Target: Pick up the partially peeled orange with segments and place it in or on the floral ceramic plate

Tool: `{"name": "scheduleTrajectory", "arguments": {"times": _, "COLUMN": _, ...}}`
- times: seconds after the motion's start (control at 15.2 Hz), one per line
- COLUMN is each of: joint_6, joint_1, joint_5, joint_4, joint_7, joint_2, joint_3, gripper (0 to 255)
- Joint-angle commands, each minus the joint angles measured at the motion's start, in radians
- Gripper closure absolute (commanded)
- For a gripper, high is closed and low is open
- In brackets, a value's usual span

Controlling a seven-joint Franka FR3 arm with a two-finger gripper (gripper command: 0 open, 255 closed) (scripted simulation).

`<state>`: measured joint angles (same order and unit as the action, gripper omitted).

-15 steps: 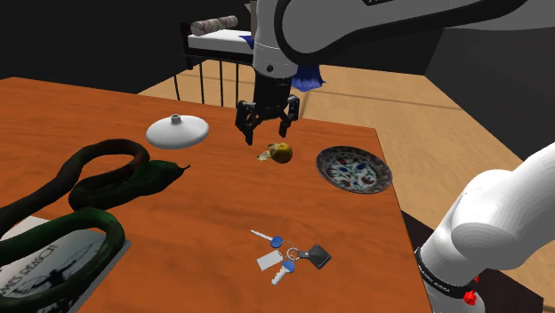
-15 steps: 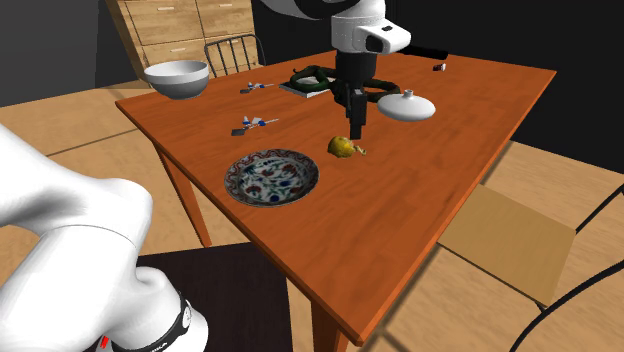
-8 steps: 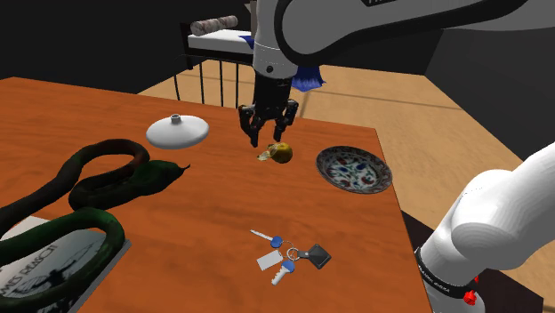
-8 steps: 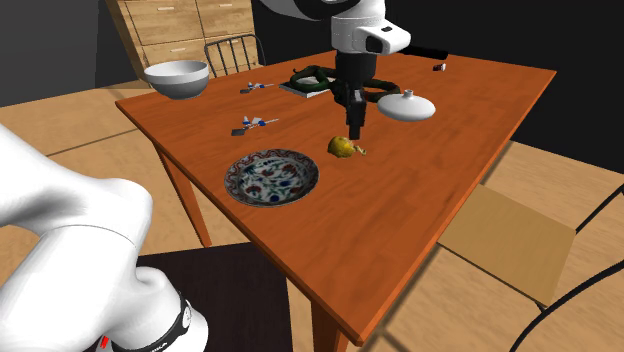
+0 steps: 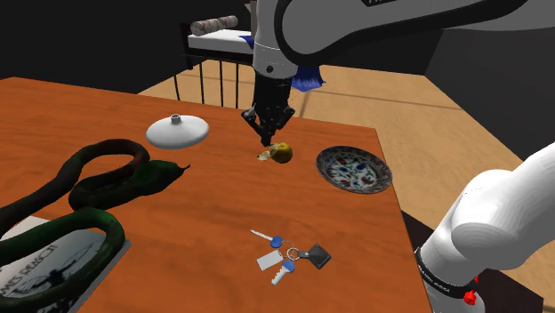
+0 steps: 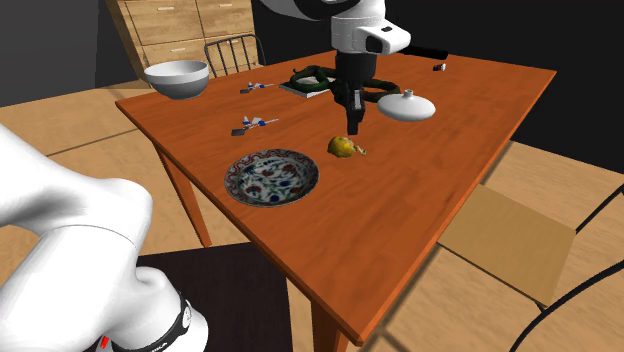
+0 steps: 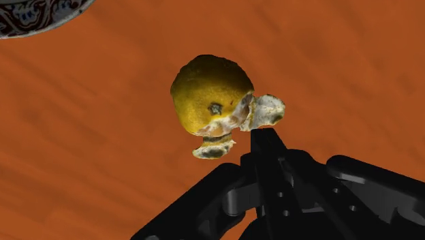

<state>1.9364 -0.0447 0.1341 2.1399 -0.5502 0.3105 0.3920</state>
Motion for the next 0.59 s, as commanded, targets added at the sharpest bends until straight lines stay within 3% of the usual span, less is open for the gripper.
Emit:
{"name": "scheduleTrajectory", "arguments": {"times": 0.0, "joint_6": 0.000, "joint_1": 0.000, "joint_5": 0.000, "joint_4": 0.000, "joint_7": 0.000, "joint_2": 0.000, "joint_3": 0.000, "gripper": 255}}
{"name": "scheduleTrajectory", "arguments": {"times": 0.07, "joint_6": 0.000, "joint_1": 0.000, "joint_5": 0.000, "joint_4": 0.000, "joint_7": 0.000, "joint_2": 0.000, "joint_3": 0.000, "gripper": 0}}
{"name": "scheduleTrajectory", "arguments": {"times": 0.33, "joint_6": -0.131, "joint_1": -0.012, "joint_5": 0.099, "joint_4": 0.060, "joint_7": 0.089, "joint_2": 0.107, "joint_3": -0.080, "gripper": 0}}
{"name": "scheduleTrajectory", "arguments": {"times": 0.53, "joint_6": -0.105, "joint_1": -0.014, "joint_5": 0.102, "joint_4": 0.085, "joint_7": 0.090, "joint_2": 0.106, "joint_3": -0.077, "gripper": 0}}
